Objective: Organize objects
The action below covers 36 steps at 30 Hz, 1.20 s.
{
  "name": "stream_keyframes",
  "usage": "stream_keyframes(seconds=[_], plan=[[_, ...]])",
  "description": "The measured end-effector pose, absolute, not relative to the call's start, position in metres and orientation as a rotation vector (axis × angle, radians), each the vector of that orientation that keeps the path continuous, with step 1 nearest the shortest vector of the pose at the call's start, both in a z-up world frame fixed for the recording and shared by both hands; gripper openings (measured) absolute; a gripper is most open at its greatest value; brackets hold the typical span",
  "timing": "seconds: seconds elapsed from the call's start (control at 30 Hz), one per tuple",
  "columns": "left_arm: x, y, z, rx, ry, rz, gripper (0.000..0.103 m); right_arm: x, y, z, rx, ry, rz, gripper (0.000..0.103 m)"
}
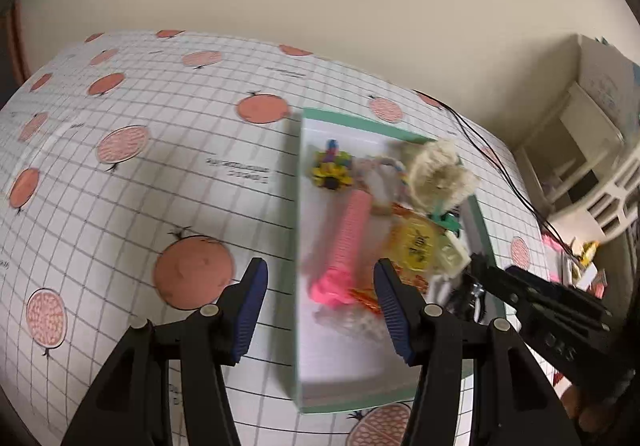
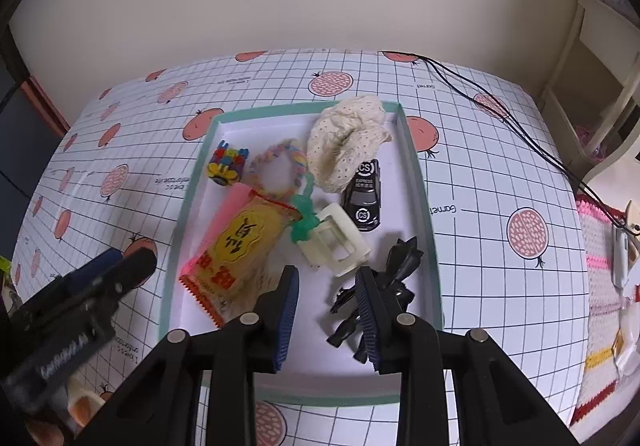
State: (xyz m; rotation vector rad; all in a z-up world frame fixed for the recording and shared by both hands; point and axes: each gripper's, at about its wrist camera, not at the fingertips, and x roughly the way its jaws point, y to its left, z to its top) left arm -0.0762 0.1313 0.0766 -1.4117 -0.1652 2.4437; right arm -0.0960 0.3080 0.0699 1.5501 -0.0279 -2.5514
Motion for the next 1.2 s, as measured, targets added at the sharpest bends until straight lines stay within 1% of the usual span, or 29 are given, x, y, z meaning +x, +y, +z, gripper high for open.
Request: stream_keyframes(seconds=[0.1, 0.13, 0.17, 0.2, 0.23, 0.3, 0.33, 0.4, 0.47, 0.53, 0.57, 0.6, 0.63, 0.67, 0.7, 0.77, 0.83, 0.9, 1.0, 1.2], plan=[[-0.079, 0.121, 0.08, -1.405, -0.168, 2.481, 0.056, -0.091, 0.303, 0.071, 1.541, -0.027, -2.552, 0.032], [-0.079, 0.117, 0.081, -1.405, -0.173, 2.489, 0.058, -0.09, 0.301, 0.072, 1.54, -0.026, -2.552, 0.032], [-0.079, 0.112, 0.081, -1.404, -0.175, 2.502, 0.061, -0.088, 0.299, 0.073, 1.533, -0.026, -2.554, 0.036], [-0.08, 0.11, 0.081, -1.405, -0.174, 2.508, 0.068, -0.087, 0.298, 0.074, 1.527, -0.027, -2.556, 0.039], [-0.08, 0.106, 0.082, -1.406, -0.174, 2.519, 0.071, -0.085, 0.296, 0.075, 1.519, -0.029, -2.558, 0.046], [-0.079, 0.098, 0.082, -1.408, -0.188, 2.545, 0.073, -0.083, 0.293, 0.077, 1.504, -0.024, -2.559, 0.047], [-0.08, 0.094, 0.083, -1.413, -0.194, 2.56, 0.08, -0.082, 0.291, 0.078, 1.498, -0.018, -2.562, 0.048], [-0.078, 0.085, 0.083, -1.414, -0.204, 2.59, 0.09, -0.081, 0.288, 0.079, 1.491, -0.01, -2.566, 0.053], [-0.075, 0.076, 0.086, -1.399, -0.21, 2.621, 0.093, -0.082, 0.287, 0.079, 1.488, -0.003, -2.57, 0.06], [-0.071, 0.067, 0.089, -1.384, -0.218, 2.653, 0.098, -0.082, 0.287, 0.079, 1.485, -0.009, -2.578, 0.063], [-0.069, 0.063, 0.09, -1.381, -0.226, 2.668, 0.101, -0.081, 0.287, 0.08, 1.48, -0.014, -2.582, 0.068], [-0.069, 0.06, 0.091, -1.382, -0.228, 2.676, 0.103, -0.081, 0.287, 0.08, 1.474, -0.019, -2.586, 0.071], [-0.069, 0.057, 0.091, -1.384, -0.232, 2.684, 0.103, -0.08, 0.286, 0.081, 1.469, -0.018, -2.586, 0.075], [-0.068, 0.054, 0.092, -1.384, -0.23, 2.692, 0.103, -0.08, 0.286, 0.083, 1.458, -0.015, -2.59, 0.081], [-0.068, 0.053, 0.093, -1.382, -0.228, 2.695, 0.103, -0.079, 0.285, 0.084, 1.449, -0.013, -2.594, 0.086], [-0.065, 0.048, 0.096, -1.37, -0.23, 2.706, 0.103, -0.078, 0.284, 0.086, 1.432, -0.009, -2.603, 0.097], [-0.062, 0.044, 0.098, -1.353, -0.262, 2.703, 0.103, -0.078, 0.282, 0.087, 1.421, -0.009, -2.61, 0.103], [-0.061, 0.041, 0.098, -1.348, -0.284, 2.69, 0.103, -0.076, 0.281, 0.088, 1.409, -0.008, -2.625, 0.103], [-0.058, 0.038, 0.101, -1.334, -0.266, 2.701, 0.103, -0.071, 0.277, 0.092, 1.388, -0.016, -2.637, 0.103], [-0.042, 0.031, 0.114, -1.234, -0.279, 2.708, 0.103, -0.061, 0.268, 0.099, 1.34, 0.012, -2.646, 0.103]])
